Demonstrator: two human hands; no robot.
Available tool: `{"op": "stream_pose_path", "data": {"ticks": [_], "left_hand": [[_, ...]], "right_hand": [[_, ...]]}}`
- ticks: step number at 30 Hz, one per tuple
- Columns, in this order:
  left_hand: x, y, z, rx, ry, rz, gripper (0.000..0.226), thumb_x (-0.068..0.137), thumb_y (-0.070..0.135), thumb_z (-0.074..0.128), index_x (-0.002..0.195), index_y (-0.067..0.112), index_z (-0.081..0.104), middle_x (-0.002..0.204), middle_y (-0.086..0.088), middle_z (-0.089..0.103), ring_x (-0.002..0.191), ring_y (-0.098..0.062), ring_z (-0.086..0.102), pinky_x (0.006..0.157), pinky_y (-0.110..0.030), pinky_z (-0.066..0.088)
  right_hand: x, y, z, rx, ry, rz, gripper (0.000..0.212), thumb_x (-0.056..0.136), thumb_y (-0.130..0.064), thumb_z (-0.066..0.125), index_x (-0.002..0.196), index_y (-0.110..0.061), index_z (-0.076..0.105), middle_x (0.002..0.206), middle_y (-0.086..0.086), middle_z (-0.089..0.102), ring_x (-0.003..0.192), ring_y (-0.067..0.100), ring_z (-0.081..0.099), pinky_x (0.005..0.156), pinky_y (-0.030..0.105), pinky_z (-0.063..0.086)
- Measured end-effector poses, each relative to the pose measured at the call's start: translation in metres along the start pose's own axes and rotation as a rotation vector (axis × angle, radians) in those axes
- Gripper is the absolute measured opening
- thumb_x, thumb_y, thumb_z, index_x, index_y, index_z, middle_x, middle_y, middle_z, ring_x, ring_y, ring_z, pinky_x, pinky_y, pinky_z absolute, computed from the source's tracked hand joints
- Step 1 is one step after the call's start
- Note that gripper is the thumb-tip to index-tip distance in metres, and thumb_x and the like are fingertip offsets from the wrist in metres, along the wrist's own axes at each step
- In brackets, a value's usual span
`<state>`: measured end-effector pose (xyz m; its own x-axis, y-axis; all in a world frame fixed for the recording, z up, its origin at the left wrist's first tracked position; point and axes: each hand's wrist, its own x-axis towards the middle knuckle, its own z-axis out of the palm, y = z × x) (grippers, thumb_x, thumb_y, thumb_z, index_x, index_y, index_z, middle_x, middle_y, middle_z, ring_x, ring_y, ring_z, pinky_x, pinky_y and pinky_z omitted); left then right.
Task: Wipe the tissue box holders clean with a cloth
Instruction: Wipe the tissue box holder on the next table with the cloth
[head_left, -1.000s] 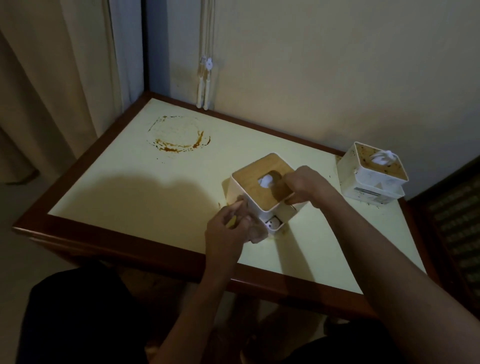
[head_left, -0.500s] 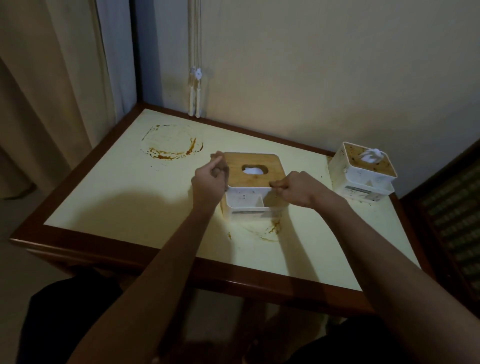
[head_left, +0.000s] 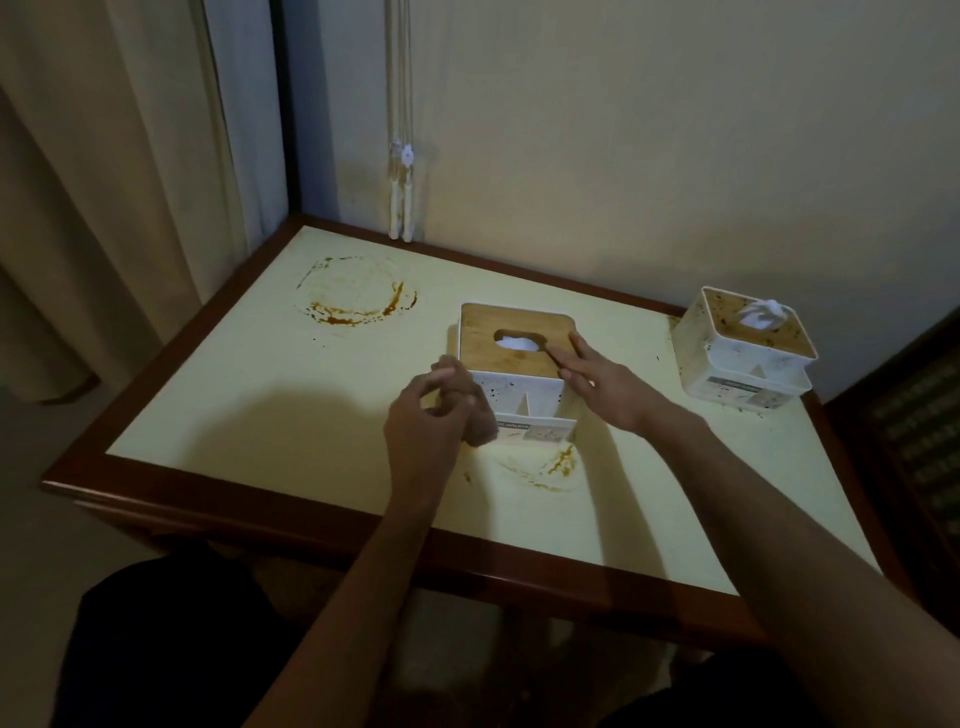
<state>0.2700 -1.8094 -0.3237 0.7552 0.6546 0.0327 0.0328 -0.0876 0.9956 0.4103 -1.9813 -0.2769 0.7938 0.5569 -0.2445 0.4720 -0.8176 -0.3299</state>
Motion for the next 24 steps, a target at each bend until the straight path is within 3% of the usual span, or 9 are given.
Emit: {"op": "stream_pose_path", "data": {"ticks": [3,5,8,12,15,17,20,22,24], "left_hand": [[0.005,-0.001,0.010,0.139,0.032,0.049,0.037,0.073,0.013,0.074,0.108,0.021,0.065,0.107,0.000,0.059,0.093,-0.008,0.056,0.068,-0.001,0.041],[0.013,0.000,0.012,0.228,0.053,0.089,0.039,0.072,0.013,0.076,0.108,0.017,0.064,0.104,-0.002,0.055,0.091,-0.011,0.054,0.064,-0.001,0.037],[0.022,-0.001,0.010,0.229,0.137,0.099,0.047,0.070,0.009,0.077,0.112,0.007,0.057,0.105,-0.006,0.056,0.095,-0.017,0.054,0.076,-0.019,0.044],[0.032,-0.002,0.002,0.220,0.206,0.102,0.042,0.072,0.003,0.069,0.111,0.002,0.054,0.101,-0.002,0.052,0.100,-0.026,0.054,0.087,-0.042,0.048],[0.035,0.000,-0.001,0.307,0.103,0.157,0.037,0.078,0.009,0.060,0.113,-0.002,0.052,0.105,-0.015,0.056,0.098,-0.026,0.055,0.083,-0.035,0.048],[0.039,0.006,-0.007,0.307,-0.080,0.101,0.044,0.077,0.007,0.064,0.118,0.002,0.048,0.110,-0.013,0.053,0.100,-0.022,0.052,0.080,-0.028,0.044],[0.048,0.008,-0.021,0.362,-0.258,0.063,0.050,0.074,0.002,0.065,0.120,0.008,0.048,0.113,-0.009,0.055,0.099,-0.020,0.053,0.077,-0.023,0.040],[0.050,0.006,-0.025,0.395,-0.211,0.151,0.045,0.073,0.003,0.068,0.116,0.008,0.055,0.106,-0.007,0.062,0.095,-0.018,0.058,0.071,-0.016,0.040],[0.048,0.006,-0.024,0.388,-0.157,0.236,0.046,0.068,0.007,0.077,0.111,0.008,0.061,0.097,-0.005,0.066,0.086,-0.015,0.060,0.071,-0.015,0.043]], "right_hand": [[-0.004,-0.002,0.008,0.022,0.045,0.018,0.047,0.103,-0.033,0.030,0.149,-0.030,0.023,0.160,-0.001,0.001,0.140,0.030,0.031,0.113,0.032,0.021],[-0.006,-0.007,0.009,-0.014,0.018,0.042,0.047,0.103,-0.034,0.030,0.149,-0.030,0.022,0.160,0.001,0.002,0.138,0.032,0.033,0.113,0.034,0.023],[-0.011,-0.020,0.010,-0.133,-0.019,0.051,0.047,0.103,-0.033,0.029,0.149,-0.029,0.024,0.159,0.008,0.012,0.135,0.035,0.035,0.110,0.036,0.027],[-0.017,-0.032,0.005,-0.096,0.042,0.011,0.038,0.100,-0.030,0.038,0.133,-0.022,0.055,0.132,0.011,0.054,0.119,0.032,0.051,0.096,0.032,0.039],[-0.015,-0.034,-0.002,-0.065,0.137,0.007,0.032,0.094,-0.026,0.042,0.104,-0.022,0.072,0.110,0.010,0.068,0.099,0.029,0.062,0.086,0.034,0.050],[-0.012,-0.034,-0.006,-0.064,0.239,-0.006,0.031,0.091,-0.024,0.042,0.091,-0.021,0.073,0.101,0.008,0.071,0.093,0.029,0.063,0.083,0.039,0.053],[-0.007,-0.027,-0.008,-0.049,0.291,-0.052,0.031,0.093,-0.021,0.043,0.102,-0.022,0.073,0.107,0.010,0.069,0.097,0.030,0.059,0.086,0.041,0.050],[-0.001,-0.018,-0.004,-0.131,0.221,-0.112,0.031,0.095,-0.022,0.045,0.114,-0.027,0.069,0.125,0.006,0.062,0.112,0.029,0.050,0.096,0.042,0.042],[0.002,-0.009,-0.001,-0.130,0.151,-0.073,0.031,0.096,-0.028,0.049,0.125,-0.032,0.062,0.146,-0.003,0.043,0.136,0.027,0.028,0.108,0.042,0.026]]}}
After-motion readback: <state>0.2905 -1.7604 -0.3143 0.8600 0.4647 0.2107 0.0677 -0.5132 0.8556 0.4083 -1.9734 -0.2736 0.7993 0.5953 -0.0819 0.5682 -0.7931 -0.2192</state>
